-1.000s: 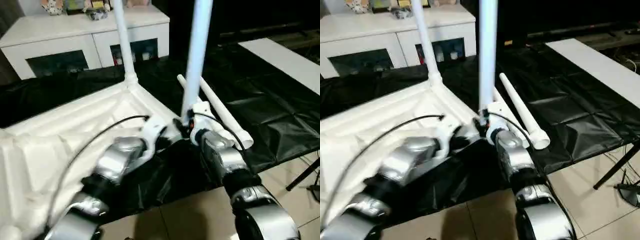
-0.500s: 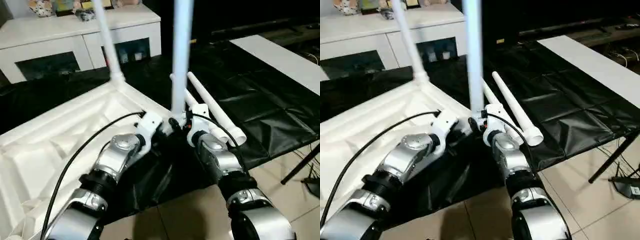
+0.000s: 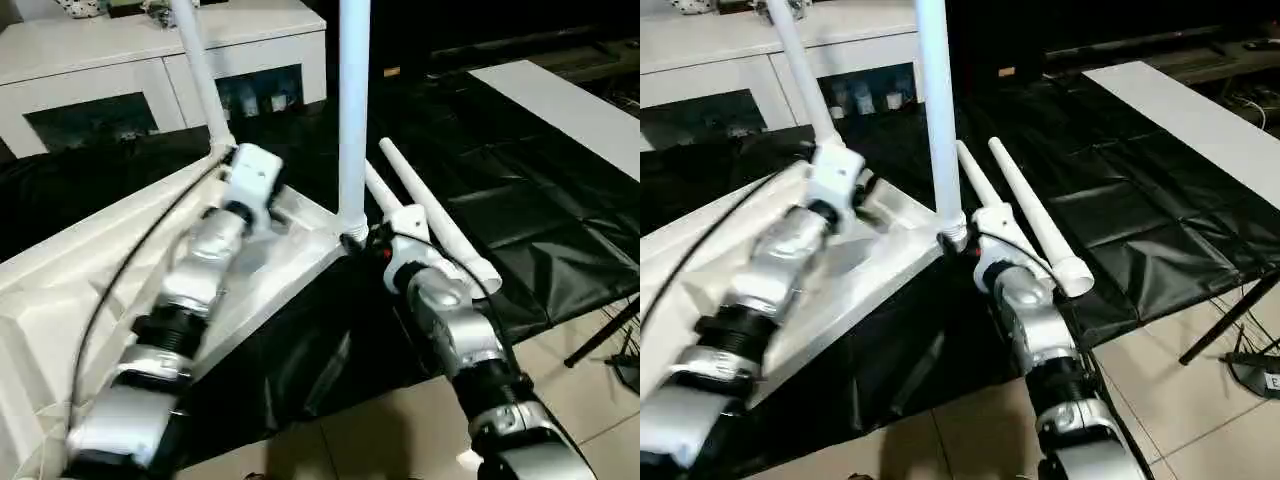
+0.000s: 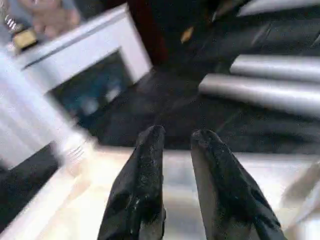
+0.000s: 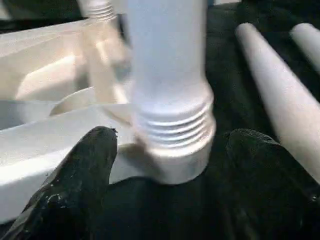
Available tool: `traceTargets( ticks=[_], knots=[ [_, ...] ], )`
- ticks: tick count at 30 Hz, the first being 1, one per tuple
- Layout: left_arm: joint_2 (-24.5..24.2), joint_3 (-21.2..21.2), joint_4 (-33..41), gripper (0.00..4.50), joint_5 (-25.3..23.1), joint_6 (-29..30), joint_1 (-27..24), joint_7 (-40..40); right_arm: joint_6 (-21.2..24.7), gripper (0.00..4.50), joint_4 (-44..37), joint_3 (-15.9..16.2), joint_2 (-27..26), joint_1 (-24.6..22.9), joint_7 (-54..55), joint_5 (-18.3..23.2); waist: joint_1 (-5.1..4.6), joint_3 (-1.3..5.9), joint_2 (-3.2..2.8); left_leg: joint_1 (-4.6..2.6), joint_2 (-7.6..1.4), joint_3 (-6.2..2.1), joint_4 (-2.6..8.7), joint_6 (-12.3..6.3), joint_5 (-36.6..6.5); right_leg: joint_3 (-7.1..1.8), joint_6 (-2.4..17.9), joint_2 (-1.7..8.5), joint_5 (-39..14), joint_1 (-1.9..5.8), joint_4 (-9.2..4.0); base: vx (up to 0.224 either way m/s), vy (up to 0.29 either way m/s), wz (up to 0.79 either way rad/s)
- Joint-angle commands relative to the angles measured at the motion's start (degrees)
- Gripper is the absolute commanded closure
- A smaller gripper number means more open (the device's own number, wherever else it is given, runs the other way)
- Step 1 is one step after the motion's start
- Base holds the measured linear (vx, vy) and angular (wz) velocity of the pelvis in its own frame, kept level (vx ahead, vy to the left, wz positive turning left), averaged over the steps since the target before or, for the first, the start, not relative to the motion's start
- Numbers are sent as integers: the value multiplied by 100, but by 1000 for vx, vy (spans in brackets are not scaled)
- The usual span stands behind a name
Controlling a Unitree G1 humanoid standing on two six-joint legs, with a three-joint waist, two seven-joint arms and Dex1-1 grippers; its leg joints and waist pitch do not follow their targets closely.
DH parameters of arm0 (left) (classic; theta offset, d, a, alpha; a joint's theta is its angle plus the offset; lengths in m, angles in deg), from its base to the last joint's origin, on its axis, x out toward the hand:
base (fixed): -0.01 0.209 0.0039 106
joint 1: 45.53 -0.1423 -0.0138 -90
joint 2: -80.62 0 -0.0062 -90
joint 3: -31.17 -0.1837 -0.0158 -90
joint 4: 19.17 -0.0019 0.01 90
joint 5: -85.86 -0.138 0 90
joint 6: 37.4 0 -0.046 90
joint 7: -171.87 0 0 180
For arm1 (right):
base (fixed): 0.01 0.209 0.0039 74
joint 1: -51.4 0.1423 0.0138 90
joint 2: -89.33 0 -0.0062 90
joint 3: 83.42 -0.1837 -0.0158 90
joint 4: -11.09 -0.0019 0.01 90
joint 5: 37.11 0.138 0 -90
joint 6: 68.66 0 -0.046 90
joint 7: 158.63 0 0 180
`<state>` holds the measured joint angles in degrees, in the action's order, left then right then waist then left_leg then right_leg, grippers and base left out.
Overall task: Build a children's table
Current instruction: Rotate leg to tighten, then rotate table base
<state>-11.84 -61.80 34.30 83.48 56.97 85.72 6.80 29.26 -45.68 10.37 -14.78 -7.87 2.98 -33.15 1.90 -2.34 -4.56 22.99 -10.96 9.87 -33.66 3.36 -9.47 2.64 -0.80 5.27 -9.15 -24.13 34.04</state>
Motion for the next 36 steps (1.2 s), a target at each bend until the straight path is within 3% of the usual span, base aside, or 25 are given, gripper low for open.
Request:
traceTargets(
  ticks=[1, 2, 4, 6, 7, 10, 12, 14, 15, 17, 23, 29, 30, 31, 36],
  knots=[
    [-230, 185, 235, 340, -12, 292, -142, 197, 148, 66, -247, 119, -1, -46, -162, -9, 32, 407, -35, -136, -110, -34, 396, -221, -1476, -91, 1344, 189, -808, 318, -310, 0, 0, 0],
    [-504, 349, 381, 340, 36, 489, -256, 255, 221, 66, -305, 181, 13, -69, -273, 2, 38, 402, -35, -177, -126, -29, 402, -116, -1652, -100, 1322, 181, -926, 285, -324, 0, 0, 0],
    [-1042, 659, 510, 340, 46, 785, -439, 192, 340, 66, -410, 277, 39, -127, -407, -1, 22, 384, -38, -155, -123, -43, 436, 2, -1807, -101, 1281, 171, -1006, 284, -314, 0, 0, 0],
    [-1289, 789, 515, 340, 11, 885, -510, 138, 390, 66, -451, 313, 50, -155, -442, -5, 8, 385, -77, -192, -123, -51, 448, 116, -1963, -108, 1209, 162, -1030, 251, -313, 0, 0, 0],
    [-1510, 917, 487, 340, -34, 929, -576, 56, 422, 66, -468, 338, 55, -179, -461, -11, 11, 384, -55, -203, -123, -52, 446, 142, -2011, -110, 1212, 164, -1050, 243, -319, 0, 0, 0],
    [-2340, 1332, 151, 340, -143, 1134, -855, -191, 508, 66, -455, 406, 58, -229, -473, -81, 47, 371, -82, -211, -125, -64, 462, 236, -2128, -117, 1166, 167, -1114, 220, -305, 0, 0, 0],
    [-2749, 1424, -177, 340, -244, 1230, -1035, -302, 549, 66, -412, 430, 53, -230, -454, -124, -5, 364, -83, -172, -105, -92, 491, 287, -2205, -116, 1015, 173, -1233, 245, -298, 0, 0, 0],
    [-3034, 1462, -444, 340, -317, 1314, -1214, -360, 566, 66, -352, 447, 47, -214, -427, -163, -10, 357, -100, -210, -110, -85, 487, 328, -2312, -132, 997, 164, -1268, 190, -312, 0, 0, 0],
    [-3308, 1481, -609, 340, -354, 1590, -1577, -214, 613, 66, -316, 475, 47, -202, -415, -196, 11, 370, -105, -232, -122, -86, 486, 361, -2309, -140, 1012, 183, -1248, 187, -314, 0, 0, 0],
    [-3434, 1483, -675, 340, -393, 1744, -1812, -135, 682, 66, -326, 512, 59, -205, -425, -220, 5, 366, -109, -215, -124, -86, 491, 356, -2283, -145, 1038, 182, -1179, 186, -300, 0, 0, 0],
    [-3681, 1330, -862, 340, -524, 2061, -2477, 170, 710, 66, -305, 611, 71, -213, -469, -259, 68, 338, -137, -278, -148, -88, 526, 458, -2681, -162, 1059, 190, -1359, 123, -346, 0, 0, 0],
    [-3829, 1079, -340, 340, -452, 2779, -3177, 911, 663, 66, -159, 641, 16, -124, -493, -327, 79, 304, -116, -270, -162, -125, 565, 514, -3085, -184, 968, 231, -1896, 107, -387, 0, 0, 0],
    [-3817, 1094, -248, 340, -420, 2781, -3268, 1017, 639, 66, -119, 650, 0, -97, -508, -322, 84, 292, -68, -287, -159, -119, 559, 488, -3168, -194, 959, 230, -2034, 83, -422, 0, 0, 0],
    [-3801, 1117, -222, 340, -393, 2773, -3290, 1051, 630, 66, -103, 652, -9, -88, -513, -313, 96, 290, -93, -288, -159, -128, 561, 492, -3176, -196, 957, 233, -2070, 85, -416, 0, 0, 0],
    [-3662, 1232, 474, 340, 193, 3039, -3534, 1868, 554, 66, 120, 712, -46, 25, -584, -347, 122, 283, -82, -287, -167, -137, 576, 536, -3242, -197, 996, 241, -2090, 83, -410, 0, 0, 0]
  ],
)
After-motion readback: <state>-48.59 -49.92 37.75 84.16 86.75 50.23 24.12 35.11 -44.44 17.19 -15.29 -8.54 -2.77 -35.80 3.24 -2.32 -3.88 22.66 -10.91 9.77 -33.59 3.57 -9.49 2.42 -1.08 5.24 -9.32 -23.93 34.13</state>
